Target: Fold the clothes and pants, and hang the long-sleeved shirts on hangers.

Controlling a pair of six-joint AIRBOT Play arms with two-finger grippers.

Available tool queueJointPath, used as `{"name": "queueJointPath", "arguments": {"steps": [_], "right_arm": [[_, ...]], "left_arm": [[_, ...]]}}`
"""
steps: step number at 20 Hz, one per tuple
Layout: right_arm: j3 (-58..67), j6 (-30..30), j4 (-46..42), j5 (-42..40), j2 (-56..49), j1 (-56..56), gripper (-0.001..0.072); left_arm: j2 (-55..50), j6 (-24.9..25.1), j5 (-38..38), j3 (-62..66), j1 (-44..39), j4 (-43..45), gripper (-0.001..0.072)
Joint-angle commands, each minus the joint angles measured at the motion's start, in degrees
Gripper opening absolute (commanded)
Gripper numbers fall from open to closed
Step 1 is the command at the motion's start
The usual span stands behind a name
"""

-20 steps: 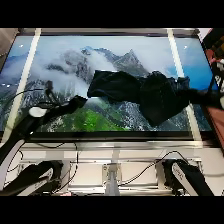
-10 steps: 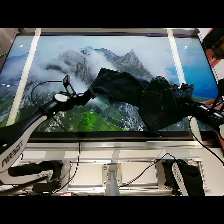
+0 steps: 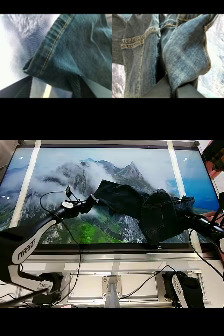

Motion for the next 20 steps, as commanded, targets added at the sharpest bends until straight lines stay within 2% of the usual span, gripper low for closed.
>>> {"name": "queueJointPath", "arguments": {"steps": [1, 3, 4, 8, 11, 14, 16, 18, 19, 20], "right_arm": [[0.0, 0.0, 0.1, 0.1, 0.0, 0.0, 0.005], [0.0, 0.0, 0.0, 0.1, 0.0, 0.0, 0.0051], [0.0, 0.0, 0.0, 0.0, 0.0, 0.0, 0.0051], [0.0, 0.0, -0.9, -5.2, 0.0, 0.0, 0.0051], [0.0, 0.0, -1.4, -15.1, -1.4, 0.0, 0.0051], [0.0, 0.0, -3.5, -21.6, -8.1, 0.0, 0.005], [0.0, 0.1, -4.1, -24.2, -16.1, 0.0, 0.005], [0.3, 7.0, -2.2, -28.0, -24.3, 0.0, 0.005], [1.2, 11.3, -0.2, -28.9, -27.7, 0.0, 0.0051], [2.5, 13.1, 2.3, -29.4, -30.4, 0.1, 0.0051]], "left_arm": [[-1.5, -1.5, 2.5, 1.2, 0.0, 0.0, 0.0398], [-1.5, -1.5, 3.7, 1.6, 0.0, 0.1, 0.0096], [-1.5, -1.5, 4.2, 1.7, 0.0, 0.0, 0.0019], [-0.4, -0.6, 4.6, 3.4, 0.1, 0.9, 0.0018], [4.1, 4.1, 6.4, 4.2, 0.4, 5.0, 0.0017], [11.0, 4.2, 7.5, 4.0, 1.8, 16.0, 0.0015], [14.6, 4.1, 7.2, 3.8, 3.2, 19.0, 0.0015], [18.4, 4.1, 5.4, 2.6, 5.6, 19.1, 0.0015], [20.6, 4.1, 4.0, 1.6, 7.1, 21.3, 0.0015], [22.8, 4.1, 2.6, 0.5, 8.4, 25.0, 0.0014]]}}
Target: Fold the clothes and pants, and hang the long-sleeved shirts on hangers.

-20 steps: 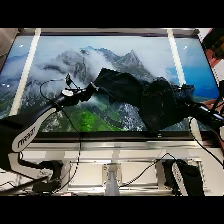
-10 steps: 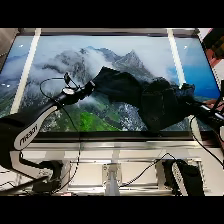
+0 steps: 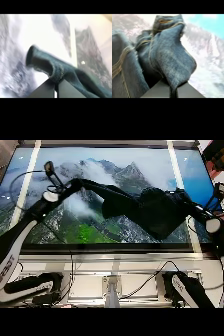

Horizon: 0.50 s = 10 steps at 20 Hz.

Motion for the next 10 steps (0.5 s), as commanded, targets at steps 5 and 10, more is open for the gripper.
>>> {"name": "queueJointPath", "arguments": {"steps": [5, 10], "right_arm": [[10.4, 7.4, 4.8, -8.8, -12.7, 0.0, 0.0051], [12.7, 7.4, 1.3, -8.2, -12.7, 0.0, 0.0481]], "left_arm": [[18.7, -0.2, -10.3, -7.8, 13.4, 17.0, 0.0014], [26.0, -0.3, -26.2, -10.4, 21.6, 17.4, 0.0016]]}}
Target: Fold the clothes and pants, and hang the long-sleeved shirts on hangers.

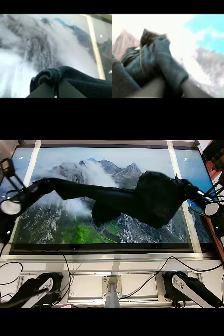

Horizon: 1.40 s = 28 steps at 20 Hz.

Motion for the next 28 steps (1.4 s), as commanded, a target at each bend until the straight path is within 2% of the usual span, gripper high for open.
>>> {"name": "queueJointPath", "arguments": {"steps": [1, 4, 7, 9, 14, 16, 17, 20, 24, 28], "right_arm": [[1.5, 0.4, -0.7, 3.3, -0.6, 0.1, 0.0576], [2.3, -1.5, 0.5, 12.8, -0.6, 2.0, 0.0575], [3.7, -9.0, 1.7, 21.3, -0.6, 8.4, 0.0574], [4.7, -12.8, 1.7, 22.2, -0.9, 15.4, 0.0568], [15.8, -9.7, 1.7, 22.1, -13.6, 27.8, 0.0556], [22.7, -11.6, 0.9, 22.4, -21.7, 31.6, 0.0659], [26.5, -11.7, -0.1, 23.5, -26.0, 32.9, 0.0679], [35.5, -11.0, -1.4, 27.7, -36.6, 33.6, 0.0678], [41.7, -11.2, -4.1, 28.1, -43.1, 33.6, 0.0678], [44.3, -10.1, -14.5, 29.2, -46.1, 33.6, 0.0676]], "left_arm": [[3.9, -0.2, -16.2, -1.7, 4.3, 1.5, 0.0017], [3.9, -0.2, -25.9, -4.7, 3.2, 1.5, 0.0017], [3.9, -0.4, -27.9, -9.9, 1.9, 1.5, 0.0017], [3.9, -0.5, -27.9, -13.1, 1.7, 1.3, 0.0017], [4.0, -0.4, -27.8, -16.2, 1.0, -0.1, 0.0017], [4.0, -0.4, -27.5, -16.2, 1.1, -0.2, 0.0017], [3.9, -0.4, -27.4, -16.2, 1.1, -0.2, 0.0017], [3.9, -0.4, -27.4, -16.2, 1.1, -0.2, 0.0017], [3.9, -0.4, -26.4, -16.2, 1.1, -0.2, 0.0017], [3.9, -0.4, -24.9, -16.2, 1.1, -0.2, 0.0017]]}}
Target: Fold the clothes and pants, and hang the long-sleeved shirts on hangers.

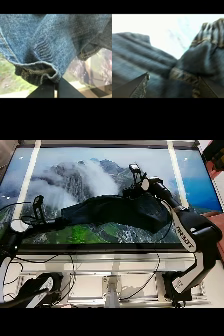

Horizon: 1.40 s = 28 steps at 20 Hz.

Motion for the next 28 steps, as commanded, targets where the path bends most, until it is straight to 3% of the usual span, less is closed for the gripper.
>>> {"name": "queueJointPath", "arguments": {"steps": [1, 3, 5, 6, 8, 11, 14, 18, 24, 28], "right_arm": [[2.6, 3.7, -9.8, 1.2, -3.2, 0.2, 0.0672], [2.6, 10.1, -16.4, 1.7, -3.8, 0.2, 0.0631], [2.6, 11.9, -20.9, 3.8, -4.3, 0.2, 0.0556], [2.6, 11.9, -21.9, 5.1, -4.4, 0.2, 0.0434], [2.7, 12.0, -22.8, 6.1, -4.2, 0.2, 0.0056], [5.2, 12.0, -24.5, 6.4, -3.6, 0.2, 0.005], [14.0, 12.6, -28.0, 9.8, -2.8, -1.1, 0.0049], [22.7, 18.2, -28.0, 10.8, 2.7, -6.9, 0.005], [24.2, 18.2, -25.8, 3.2, 16.9, -15.5, 0.0049], [24.2, 17.9, -25.1, 6.3, 23.7, -20.0, 0.0049]], "left_arm": [[0.0, 0.0, 1.1, 0.0, 0.0, 0.0, 0.0018], [0.0, 0.0, 1.2, 0.0, 0.0, 0.0, 0.0018], [0.0, 0.0, 1.3, 0.0, 0.0, 0.0, 0.0018], [0.0, 0.0, 1.5, 0.0, 0.0, 0.0, 0.0018], [0.0, 0.0, 2.8, 0.0, 0.0, -0.1, 0.0017], [0.0, 0.0, 7.7, 0.0, 0.0, -1.1, 0.0018], [0.7, 0.0, 18.3, 0.1, 0.1, -6.5, 0.0018], [4.3, 0.0, 38.1, 2.5, 0.1, -8.2, 0.0017], [9.2, 0.0, 72.5, 3.2, 0.1, -8.2, 0.0017], [9.9, 0.0, 78.5, 3.2, 0.1, -7.4, 0.0017]]}}
